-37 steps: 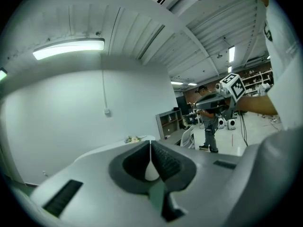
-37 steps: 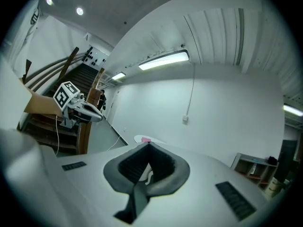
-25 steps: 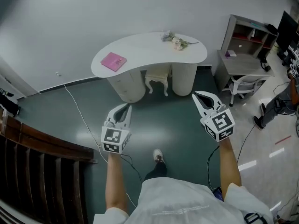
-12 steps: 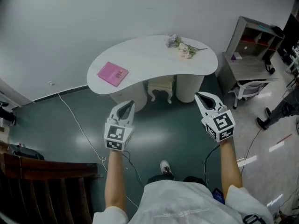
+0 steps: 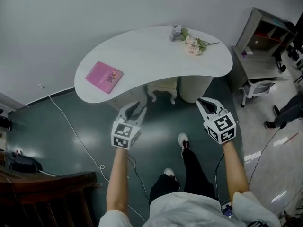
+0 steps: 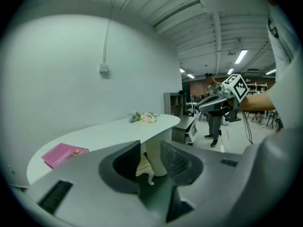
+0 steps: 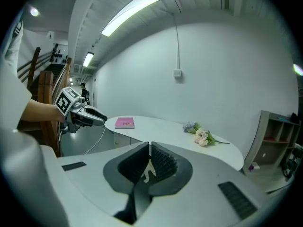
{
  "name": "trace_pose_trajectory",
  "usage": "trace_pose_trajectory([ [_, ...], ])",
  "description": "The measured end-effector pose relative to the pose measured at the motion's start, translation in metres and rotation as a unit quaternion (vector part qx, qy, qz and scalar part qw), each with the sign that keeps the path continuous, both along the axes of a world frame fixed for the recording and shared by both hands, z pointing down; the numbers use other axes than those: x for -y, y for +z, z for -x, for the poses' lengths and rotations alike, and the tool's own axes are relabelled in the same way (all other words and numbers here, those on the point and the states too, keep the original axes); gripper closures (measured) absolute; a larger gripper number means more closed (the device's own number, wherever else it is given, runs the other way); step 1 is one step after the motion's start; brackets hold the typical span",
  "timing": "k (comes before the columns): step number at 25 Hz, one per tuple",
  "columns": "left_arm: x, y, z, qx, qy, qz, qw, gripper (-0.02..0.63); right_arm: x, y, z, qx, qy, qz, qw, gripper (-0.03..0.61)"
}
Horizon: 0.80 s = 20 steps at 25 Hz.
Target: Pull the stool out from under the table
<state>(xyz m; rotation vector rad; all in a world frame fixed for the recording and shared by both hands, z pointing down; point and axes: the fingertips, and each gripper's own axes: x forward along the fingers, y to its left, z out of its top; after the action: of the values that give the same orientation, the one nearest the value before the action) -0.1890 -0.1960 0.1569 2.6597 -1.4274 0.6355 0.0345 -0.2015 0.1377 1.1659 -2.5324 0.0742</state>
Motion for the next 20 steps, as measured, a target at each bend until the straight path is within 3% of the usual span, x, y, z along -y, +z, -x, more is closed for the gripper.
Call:
trace_pose_trajectory([
  [1, 0.012, 0.019, -0.001, -0.001, -0.001, 0.002, 1.0, 0.477, 0.012, 0.02, 0.002, -0.003, -0.003, 0.001, 1.0, 0.574],
  [4, 0.044, 0.09, 0.006, 0.008, -0.007, 0.008, 0.9999, 0.469, 0.047, 0.084, 0.01, -0.004, -0.016, 0.005, 1.0, 0.569],
  [6, 0.065, 0.133, 0.01, 0.007, -0.016, 0.01, 0.9998, 0.463, 0.069, 0.128, 0.014, 0.001, -0.027, 0.019, 0.999, 0.451],
  [11, 0.117, 0.231, 0.011, 0.006, -0.029, 0.021, 0.9993, 0.446, 0.121, 0.229, 0.009, 0.002, -0.026, 0.024, 0.999, 0.422],
  [16, 0.168, 0.324, 0.009, -0.009, -0.043, 0.015, 0.9989, 0.357, 0.167, 0.327, 0.012, -0.012, -0.04, 0.008, 0.999, 0.344],
  [20, 0.199, 0.411, 0.018, 0.004, -0.059, 0.017, 0.9981, 0.344, 0.193, 0.41, 0.024, -0.007, -0.052, 0.011, 0.999, 0.321],
])
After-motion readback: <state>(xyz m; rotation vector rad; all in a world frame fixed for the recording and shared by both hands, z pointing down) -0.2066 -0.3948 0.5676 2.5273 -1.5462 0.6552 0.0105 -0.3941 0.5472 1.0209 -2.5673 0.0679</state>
